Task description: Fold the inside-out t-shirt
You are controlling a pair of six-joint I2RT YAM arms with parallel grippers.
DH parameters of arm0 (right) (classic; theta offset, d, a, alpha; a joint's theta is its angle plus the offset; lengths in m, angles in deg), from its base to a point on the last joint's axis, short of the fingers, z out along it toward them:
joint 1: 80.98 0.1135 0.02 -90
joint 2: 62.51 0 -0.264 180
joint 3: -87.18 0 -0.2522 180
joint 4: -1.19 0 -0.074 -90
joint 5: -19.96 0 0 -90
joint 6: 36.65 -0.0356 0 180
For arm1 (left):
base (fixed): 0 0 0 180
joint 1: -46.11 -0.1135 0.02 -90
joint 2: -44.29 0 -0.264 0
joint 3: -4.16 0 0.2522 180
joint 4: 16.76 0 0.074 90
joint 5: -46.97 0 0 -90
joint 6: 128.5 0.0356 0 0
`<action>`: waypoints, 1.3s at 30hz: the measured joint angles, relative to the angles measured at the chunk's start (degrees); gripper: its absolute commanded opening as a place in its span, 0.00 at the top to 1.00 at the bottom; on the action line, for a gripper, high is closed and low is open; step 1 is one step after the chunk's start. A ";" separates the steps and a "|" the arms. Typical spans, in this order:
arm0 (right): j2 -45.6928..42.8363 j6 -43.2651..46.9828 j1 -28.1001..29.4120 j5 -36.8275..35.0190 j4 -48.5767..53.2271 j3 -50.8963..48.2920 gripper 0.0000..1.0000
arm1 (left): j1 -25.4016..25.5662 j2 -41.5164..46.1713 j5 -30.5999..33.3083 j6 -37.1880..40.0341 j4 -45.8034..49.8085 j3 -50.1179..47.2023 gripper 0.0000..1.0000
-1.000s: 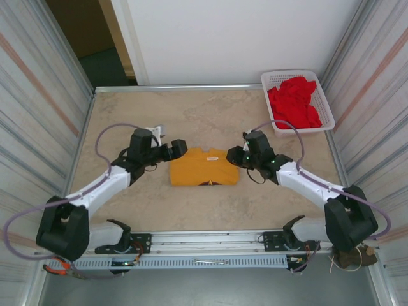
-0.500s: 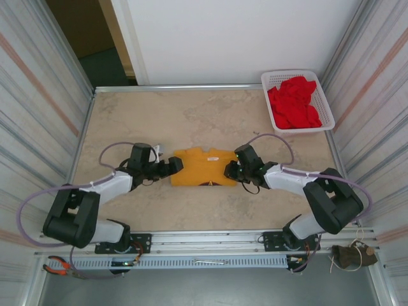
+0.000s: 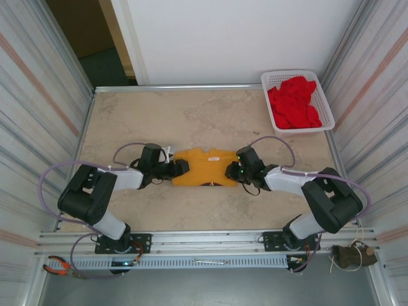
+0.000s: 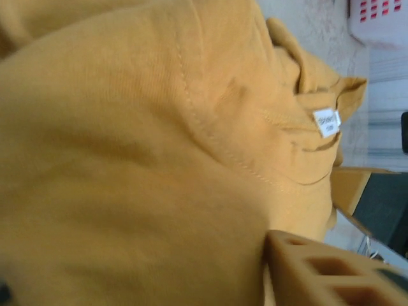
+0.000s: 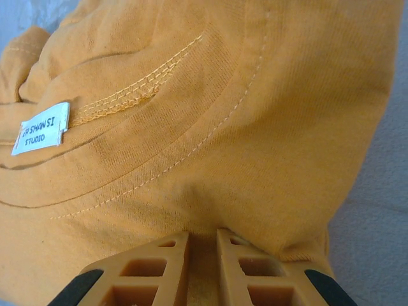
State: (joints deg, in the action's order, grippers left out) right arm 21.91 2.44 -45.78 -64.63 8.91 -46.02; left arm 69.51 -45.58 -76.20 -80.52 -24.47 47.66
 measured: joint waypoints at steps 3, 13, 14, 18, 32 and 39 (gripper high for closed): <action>-0.28 -0.07 -0.09 0.24 0.20 0.00 0.81 | -0.50 0.31 -0.09 -0.13 0.83 0.20 0.94; -20.68 2.80 -2.99 1.27 15.76 8.81 0.40 | -14.80 -1.07 3.87 19.21 35.56 28.04 0.97; -23.56 3.19 -3.93 1.49 17.31 10.03 0.37 | -16.74 -2.95 4.92 22.03 39.47 32.63 0.98; -32.37 4.28 -7.98 2.21 22.88 12.55 0.32 | -22.91 -12.41 9.31 30.38 50.40 46.58 0.97; -45.11 5.07 -13.38 3.65 40.26 12.57 0.30 | -31.65 -37.64 19.67 45.44 72.19 80.04 0.47; -46.31 5.11 -13.84 3.65 42.69 12.55 0.17 | -30.45 -40.61 24.26 44.54 76.91 89.13 0.08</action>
State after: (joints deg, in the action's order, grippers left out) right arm -24.41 7.55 -59.61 -60.98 51.60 -33.48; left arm 39.06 -86.19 -51.94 -35.98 52.44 136.79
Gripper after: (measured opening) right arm 0.790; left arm 0.895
